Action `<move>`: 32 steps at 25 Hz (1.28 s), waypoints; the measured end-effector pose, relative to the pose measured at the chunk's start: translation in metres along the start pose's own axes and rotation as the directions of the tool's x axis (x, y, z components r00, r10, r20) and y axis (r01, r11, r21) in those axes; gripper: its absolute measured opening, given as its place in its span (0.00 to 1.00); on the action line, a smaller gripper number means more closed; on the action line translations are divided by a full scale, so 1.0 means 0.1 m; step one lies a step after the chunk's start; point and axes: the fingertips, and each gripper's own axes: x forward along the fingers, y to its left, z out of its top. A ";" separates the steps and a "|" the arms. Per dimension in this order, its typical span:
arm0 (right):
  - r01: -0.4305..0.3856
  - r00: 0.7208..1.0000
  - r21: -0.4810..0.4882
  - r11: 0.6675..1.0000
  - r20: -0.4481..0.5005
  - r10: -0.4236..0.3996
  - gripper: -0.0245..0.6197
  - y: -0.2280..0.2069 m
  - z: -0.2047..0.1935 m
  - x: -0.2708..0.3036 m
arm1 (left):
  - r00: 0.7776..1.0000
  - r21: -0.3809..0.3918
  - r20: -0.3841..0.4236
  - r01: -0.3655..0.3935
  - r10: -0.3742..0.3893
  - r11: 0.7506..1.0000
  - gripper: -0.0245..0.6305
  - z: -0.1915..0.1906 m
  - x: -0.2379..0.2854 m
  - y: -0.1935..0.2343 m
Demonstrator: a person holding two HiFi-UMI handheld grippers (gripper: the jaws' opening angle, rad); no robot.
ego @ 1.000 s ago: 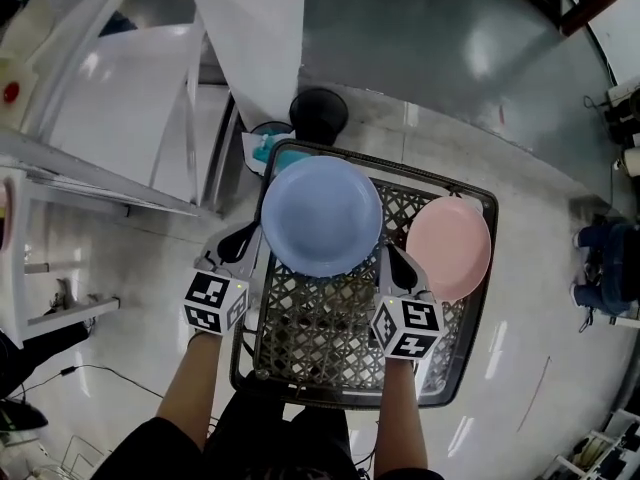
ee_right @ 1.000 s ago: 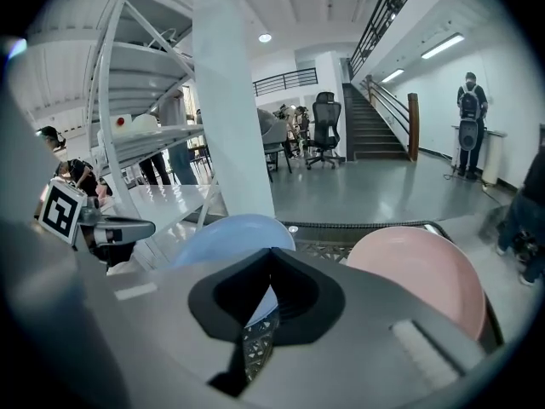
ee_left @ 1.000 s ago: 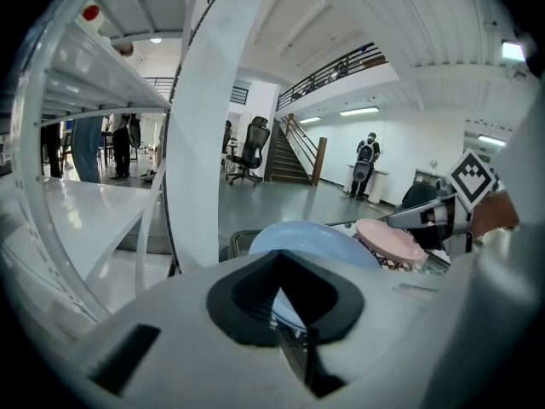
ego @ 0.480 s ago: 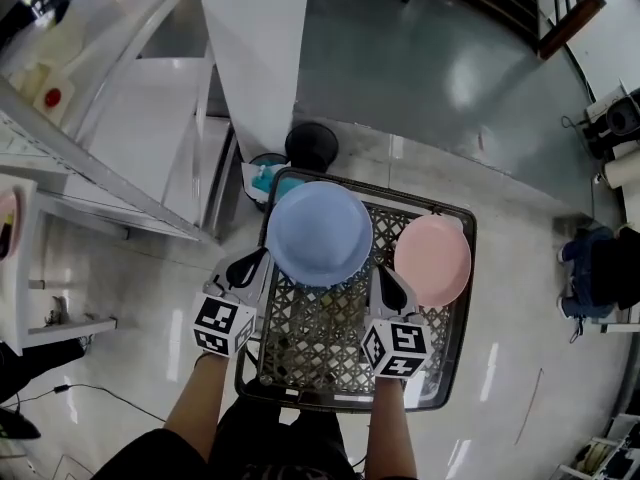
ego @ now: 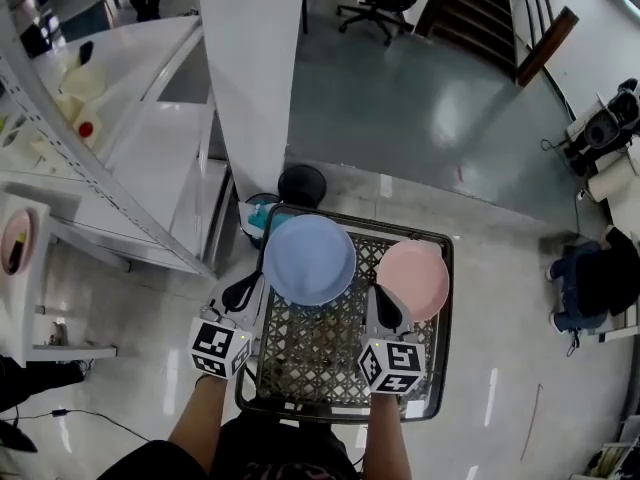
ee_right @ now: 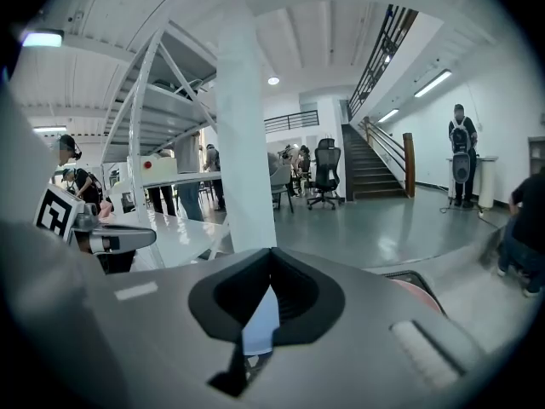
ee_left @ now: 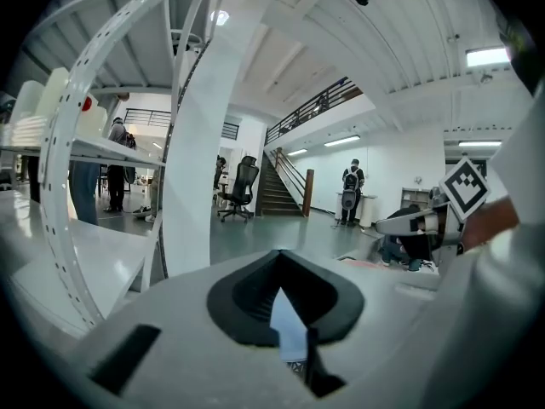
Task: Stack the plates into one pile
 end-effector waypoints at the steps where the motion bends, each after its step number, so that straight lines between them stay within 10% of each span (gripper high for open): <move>1: 0.006 1.000 -0.001 1.000 0.005 -0.006 0.05 -0.01 0.04 -0.05 | 1.000 -0.003 0.004 0.005 -0.005 1.000 0.03 0.03 -0.03 -0.02; 32: 0.217 0.967 0.172 0.961 -0.171 -0.188 0.06 -2.82 -1.23 -0.42 | 0.948 0.045 -0.268 0.191 -0.173 0.980 0.03 -0.92 2.10 -1.98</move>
